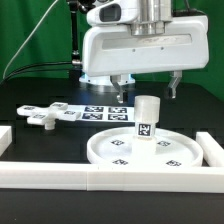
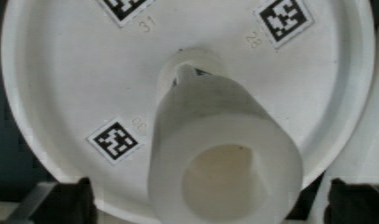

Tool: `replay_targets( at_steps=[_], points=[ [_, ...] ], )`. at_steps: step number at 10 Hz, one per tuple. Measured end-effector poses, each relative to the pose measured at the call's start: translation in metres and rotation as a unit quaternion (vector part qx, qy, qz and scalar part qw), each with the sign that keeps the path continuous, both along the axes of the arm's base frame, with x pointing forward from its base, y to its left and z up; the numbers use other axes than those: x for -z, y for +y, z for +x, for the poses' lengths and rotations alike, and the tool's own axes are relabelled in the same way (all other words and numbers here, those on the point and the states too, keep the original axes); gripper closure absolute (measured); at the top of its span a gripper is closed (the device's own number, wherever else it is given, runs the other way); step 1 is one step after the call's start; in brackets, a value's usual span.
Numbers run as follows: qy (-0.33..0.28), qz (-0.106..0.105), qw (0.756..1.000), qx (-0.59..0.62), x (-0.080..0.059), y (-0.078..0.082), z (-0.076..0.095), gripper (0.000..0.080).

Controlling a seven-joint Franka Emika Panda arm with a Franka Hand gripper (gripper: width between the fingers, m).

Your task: Assemble round table

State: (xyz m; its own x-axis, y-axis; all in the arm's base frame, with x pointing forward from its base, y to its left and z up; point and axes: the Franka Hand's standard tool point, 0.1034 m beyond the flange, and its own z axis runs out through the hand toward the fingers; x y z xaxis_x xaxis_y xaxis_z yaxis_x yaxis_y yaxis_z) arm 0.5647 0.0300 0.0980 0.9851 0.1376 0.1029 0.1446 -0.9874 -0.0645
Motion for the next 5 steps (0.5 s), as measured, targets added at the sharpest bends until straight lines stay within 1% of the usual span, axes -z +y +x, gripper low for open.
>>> replay_targets(
  at_steps=[5],
  points=[
    [0.002, 0.000, 1.000, 0.001, 0.0091, 0.0002, -0.0036, 0.0150]
  ],
)
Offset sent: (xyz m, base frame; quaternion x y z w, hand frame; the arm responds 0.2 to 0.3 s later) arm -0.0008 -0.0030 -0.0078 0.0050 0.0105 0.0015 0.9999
